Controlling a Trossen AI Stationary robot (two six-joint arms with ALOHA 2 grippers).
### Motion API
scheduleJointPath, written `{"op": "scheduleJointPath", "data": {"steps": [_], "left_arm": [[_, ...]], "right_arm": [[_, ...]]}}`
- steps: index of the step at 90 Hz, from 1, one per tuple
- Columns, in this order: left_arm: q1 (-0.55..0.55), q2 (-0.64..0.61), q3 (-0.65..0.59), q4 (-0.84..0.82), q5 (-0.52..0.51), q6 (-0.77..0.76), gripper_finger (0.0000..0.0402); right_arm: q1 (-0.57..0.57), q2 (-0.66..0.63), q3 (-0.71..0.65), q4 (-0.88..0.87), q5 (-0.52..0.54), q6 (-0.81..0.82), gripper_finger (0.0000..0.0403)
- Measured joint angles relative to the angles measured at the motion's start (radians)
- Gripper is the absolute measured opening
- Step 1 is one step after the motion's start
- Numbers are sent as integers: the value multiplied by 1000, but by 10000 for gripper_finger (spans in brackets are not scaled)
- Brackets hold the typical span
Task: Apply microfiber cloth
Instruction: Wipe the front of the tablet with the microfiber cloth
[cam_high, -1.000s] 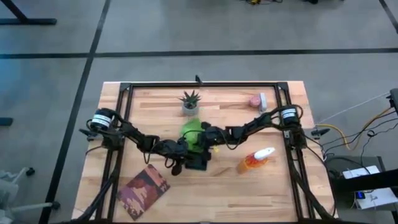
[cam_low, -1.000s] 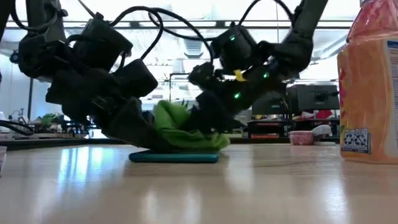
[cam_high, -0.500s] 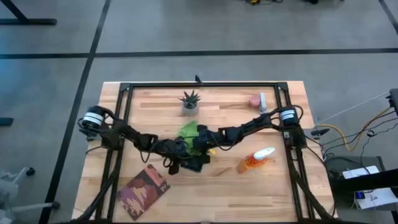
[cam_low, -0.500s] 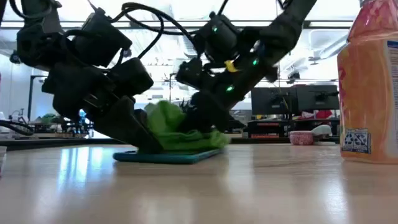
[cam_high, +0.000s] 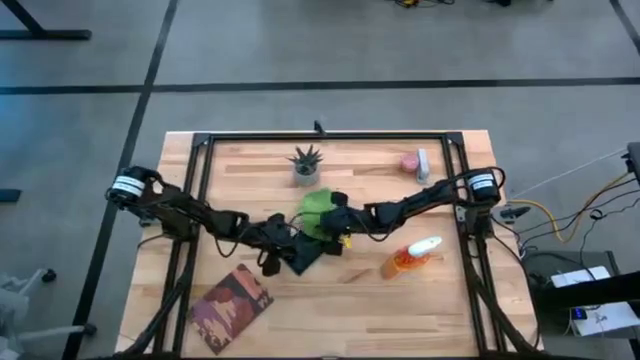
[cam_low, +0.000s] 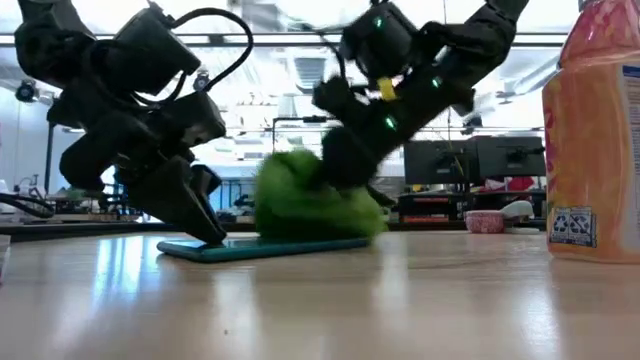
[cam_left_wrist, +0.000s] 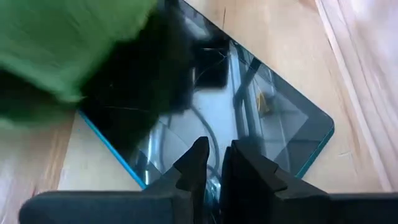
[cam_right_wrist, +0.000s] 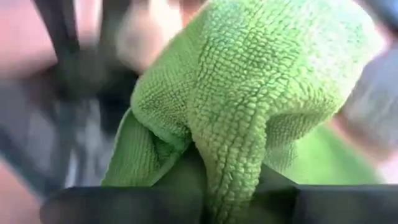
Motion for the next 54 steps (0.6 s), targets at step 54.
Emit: {"op": "scheduleJointPath", "data": {"steps": [54], "left_arm": [[1,-2,1,-21,-28,-17,59]], "right_arm": [[0,328,209,125,18,31,3]]}}
